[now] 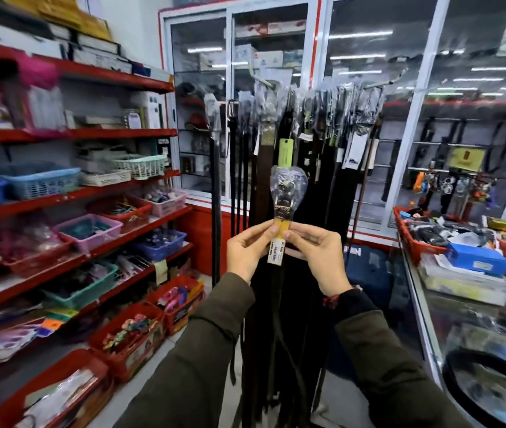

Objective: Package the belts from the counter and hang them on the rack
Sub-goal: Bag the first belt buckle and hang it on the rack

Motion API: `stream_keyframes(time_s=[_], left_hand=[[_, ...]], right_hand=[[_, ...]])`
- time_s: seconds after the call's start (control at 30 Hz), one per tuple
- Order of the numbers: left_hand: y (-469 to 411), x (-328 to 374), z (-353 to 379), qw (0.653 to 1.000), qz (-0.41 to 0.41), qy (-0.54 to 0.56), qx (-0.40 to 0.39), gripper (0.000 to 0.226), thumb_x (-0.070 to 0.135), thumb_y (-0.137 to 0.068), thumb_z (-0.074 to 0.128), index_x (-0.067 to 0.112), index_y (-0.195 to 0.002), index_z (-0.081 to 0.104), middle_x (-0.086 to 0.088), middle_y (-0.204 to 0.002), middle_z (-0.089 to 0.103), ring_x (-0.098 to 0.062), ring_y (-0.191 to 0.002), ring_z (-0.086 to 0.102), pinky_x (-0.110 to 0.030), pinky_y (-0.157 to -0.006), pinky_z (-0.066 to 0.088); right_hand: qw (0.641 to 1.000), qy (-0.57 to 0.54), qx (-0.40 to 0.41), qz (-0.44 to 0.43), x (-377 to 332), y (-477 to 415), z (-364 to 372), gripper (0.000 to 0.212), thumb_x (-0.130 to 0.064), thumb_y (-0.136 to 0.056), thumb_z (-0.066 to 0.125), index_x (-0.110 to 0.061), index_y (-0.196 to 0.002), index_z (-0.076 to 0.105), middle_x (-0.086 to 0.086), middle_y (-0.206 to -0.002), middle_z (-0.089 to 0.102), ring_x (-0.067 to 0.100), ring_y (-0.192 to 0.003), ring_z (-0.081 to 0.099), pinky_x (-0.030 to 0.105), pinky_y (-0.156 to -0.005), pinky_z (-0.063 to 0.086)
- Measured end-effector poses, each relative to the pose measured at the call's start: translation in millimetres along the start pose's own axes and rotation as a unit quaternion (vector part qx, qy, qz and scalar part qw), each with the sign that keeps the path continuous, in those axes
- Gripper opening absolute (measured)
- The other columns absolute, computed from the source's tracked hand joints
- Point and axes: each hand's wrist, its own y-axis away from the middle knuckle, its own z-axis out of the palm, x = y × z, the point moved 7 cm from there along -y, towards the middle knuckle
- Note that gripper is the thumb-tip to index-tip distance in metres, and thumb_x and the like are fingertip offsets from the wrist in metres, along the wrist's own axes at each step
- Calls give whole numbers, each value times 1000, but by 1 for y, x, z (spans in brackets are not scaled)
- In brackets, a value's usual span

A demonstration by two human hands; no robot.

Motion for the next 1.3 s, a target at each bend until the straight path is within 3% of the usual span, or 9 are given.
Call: stream_keyframes(time_s=[0.2,0.33,0.43,0.63,0.93,1.03,1.13,1.23,1.3], left_hand=[[-30,73,7,999,48,23,9,13,9,-88,74,15,-99,78,-3,-94,80,-21,-93,75,-27,-73,62],[-49,124,14,995,95,21,24,29,10,-88,74,1,-115,73,-19,-113,75,-34,-113,70,-46,-99,56],[-62,156,19,992,114,42,38,32,7,-88,74,-3,-118,71,-25,-118,72,-39,-118,66,-50,-106,51],[-76,192,23,991,118,48,32,31,14,-88,75,2,-116,73,-21,-112,74,-23,-88,71,-28,-72,61],[-89,179,24,997,56,50,23,33,10,-90,72,-5,-119,70,-19,-95,73,-13,-62,69,-21,-56,58],[-99,177,27,998,54,16,27,32,11,-89,73,-3,-118,71,-27,-109,72,-26,-80,69,-31,-69,59],[-109,169,30,999,46,-14,21,31,12,-91,72,0,-119,71,-25,-113,72,-28,-85,72,-32,-69,63],[-111,160,30,995,75,-60,33,30,8,-95,65,2,-124,68,-22,-121,71,-35,-112,69,-47,-98,57],[-105,157,29,985,125,-109,55,33,7,-98,59,3,-130,64,-17,-128,68,-30,-122,65,-39,-106,51]], right_hand=[[998,-44,9,-50,-58,-44,34,17,-13,-79,83,-15,-96,82,9,-94,82,23,-92,79,30,-72,63],[996,-72,13,-59,-91,-74,57,21,-8,-81,81,-6,-101,78,10,-94,82,24,-91,79,33,-74,65],[994,-83,23,-69,-114,-93,73,22,-6,-83,79,-3,-105,77,11,-96,81,26,-93,79,38,-79,65],[992,-83,35,-93,-149,-112,91,24,-5,-85,77,2,-108,75,12,-98,79,24,-85,76,33,-75,66],[994,-68,82,-28,-136,-118,85,24,-5,-87,75,6,-109,73,28,-103,74,26,-82,69,23,-62,63],[994,-41,96,-11,-134,-125,81,26,-5,-88,74,6,-112,72,29,-108,74,29,-88,71,25,-64,64],[995,-13,98,8,-127,-130,78,28,-5,-91,71,4,-117,71,27,-114,74,28,-92,72,28,-66,63],[992,29,120,-2,-118,-129,71,32,-6,-96,63,-1,-127,65,21,-122,72,29,-106,72,38,-84,61],[981,106,156,-51,-117,-121,64,33,-8,-98,59,-6,-130,64,14,-125,71,25,-114,70,38,-98,57]])
